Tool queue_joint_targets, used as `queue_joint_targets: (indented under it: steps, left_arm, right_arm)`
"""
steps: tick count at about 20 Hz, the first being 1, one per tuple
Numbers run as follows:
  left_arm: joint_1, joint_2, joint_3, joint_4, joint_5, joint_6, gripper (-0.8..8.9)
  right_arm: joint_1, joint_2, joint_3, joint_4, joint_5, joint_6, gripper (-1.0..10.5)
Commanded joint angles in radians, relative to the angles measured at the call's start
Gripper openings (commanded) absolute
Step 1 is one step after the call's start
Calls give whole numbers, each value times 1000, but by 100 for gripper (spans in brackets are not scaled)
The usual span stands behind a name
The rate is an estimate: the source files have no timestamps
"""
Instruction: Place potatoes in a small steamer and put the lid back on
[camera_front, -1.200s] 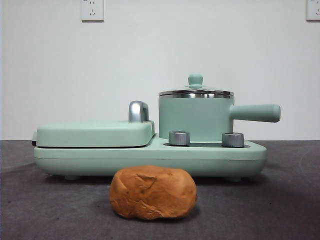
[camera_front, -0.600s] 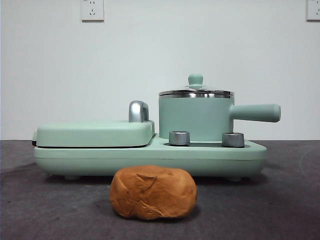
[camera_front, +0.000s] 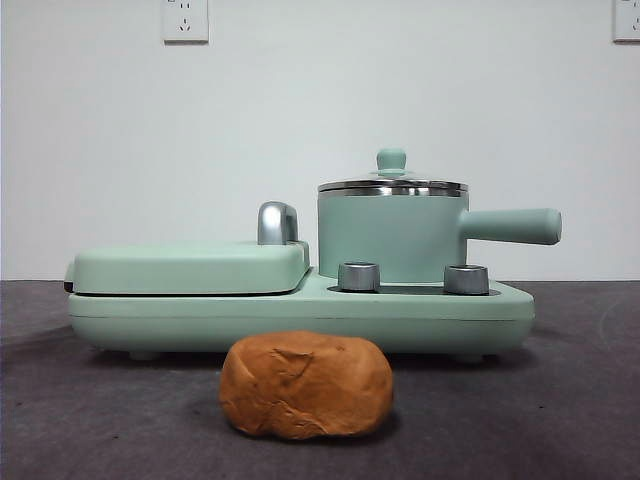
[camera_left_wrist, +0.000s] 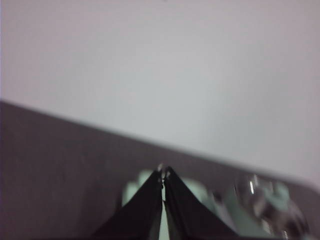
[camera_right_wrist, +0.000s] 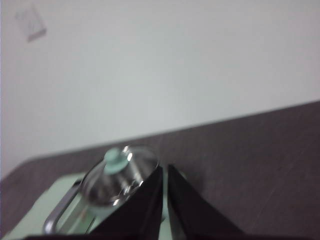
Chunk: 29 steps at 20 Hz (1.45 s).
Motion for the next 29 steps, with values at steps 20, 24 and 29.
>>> queue_joint_targets:
  steps: [20,24,29]
  left_arm:
    - [-250,408,353,-517,276,742,9]
    - [-291,417,353,-535,275,798,19]
    - [-296,416,353,-517,276,797,197]
  right_arm:
    - [386,394,222,-363,-127,-613,13]
    - [444,417,222,-389,-58,-738,50]
    - [462,421,222,-392,-43,-724,390]
